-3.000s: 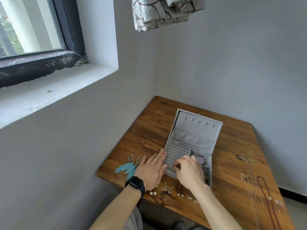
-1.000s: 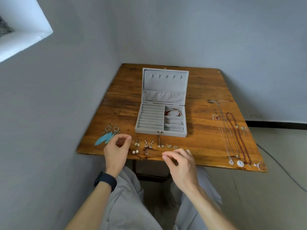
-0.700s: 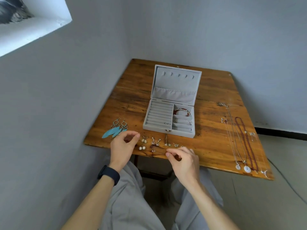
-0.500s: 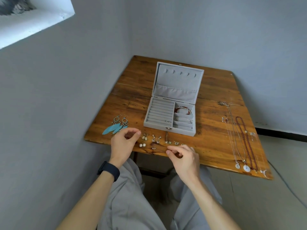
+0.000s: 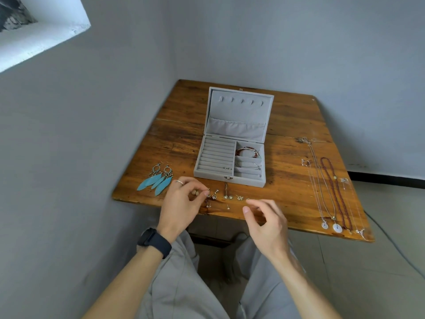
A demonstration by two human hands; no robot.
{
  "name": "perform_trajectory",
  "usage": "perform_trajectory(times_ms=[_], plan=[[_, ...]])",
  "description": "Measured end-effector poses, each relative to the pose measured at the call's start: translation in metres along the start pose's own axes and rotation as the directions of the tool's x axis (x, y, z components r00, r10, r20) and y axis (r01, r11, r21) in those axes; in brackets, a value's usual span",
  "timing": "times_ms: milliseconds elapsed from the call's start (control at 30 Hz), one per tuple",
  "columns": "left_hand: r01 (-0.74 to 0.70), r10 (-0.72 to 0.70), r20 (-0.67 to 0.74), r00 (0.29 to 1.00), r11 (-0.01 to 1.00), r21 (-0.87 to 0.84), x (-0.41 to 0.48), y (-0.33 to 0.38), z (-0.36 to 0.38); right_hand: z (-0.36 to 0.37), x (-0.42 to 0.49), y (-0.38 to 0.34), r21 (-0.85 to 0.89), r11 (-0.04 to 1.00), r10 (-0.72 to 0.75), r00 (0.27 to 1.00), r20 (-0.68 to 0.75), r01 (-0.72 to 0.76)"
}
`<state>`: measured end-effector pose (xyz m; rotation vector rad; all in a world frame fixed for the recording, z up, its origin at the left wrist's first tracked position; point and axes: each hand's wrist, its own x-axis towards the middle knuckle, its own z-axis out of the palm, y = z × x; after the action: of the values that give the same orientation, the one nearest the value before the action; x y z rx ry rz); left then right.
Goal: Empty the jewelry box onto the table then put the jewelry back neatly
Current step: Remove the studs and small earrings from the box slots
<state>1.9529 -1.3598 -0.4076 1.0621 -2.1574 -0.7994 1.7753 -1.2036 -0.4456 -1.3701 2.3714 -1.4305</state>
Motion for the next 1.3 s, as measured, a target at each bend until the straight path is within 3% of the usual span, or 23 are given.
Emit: perform_trajectory(times_ms=[100, 167, 433, 1200, 1300], plan=[[-0.175, 0.161, 0.084, 0.983, 0.964, 0.202, -0.006, 0.012, 0.012, -0.005, -0.002, 0.015, -0.204, 0.979, -0.025, 0.997, -0.075, 0.009], [-0.229, 0.193, 0.153, 0.969, 0.934, 0.274, -0.009, 0.017, 0.021, -0.006, -0.006, 0.025, -0.288, 0.957, 0.001, 0.998, -0.069, -0.021], [-0.236, 0.185, 0.166, 0.969, 0.893, 0.384, -0.01, 0.023, 0.034, -0.003, -0.013, 0.035, -0.328, 0.944, 0.014, 0.998, -0.056, -0.032], [-0.227, 0.133, 0.255, 0.958, 0.896, 0.382, -0.005, 0.026, 0.028, -0.01, -0.015, 0.034, -0.356, 0.934, 0.02, 1.0, -0.019, -0.026], [-0.199, 0.132, 0.208, 0.969, 0.917, 0.345, 0.0, 0.025, 0.022, -0.012, -0.015, 0.035, -0.345, 0.938, 0.013, 1.0, -0.019, -0.019]])
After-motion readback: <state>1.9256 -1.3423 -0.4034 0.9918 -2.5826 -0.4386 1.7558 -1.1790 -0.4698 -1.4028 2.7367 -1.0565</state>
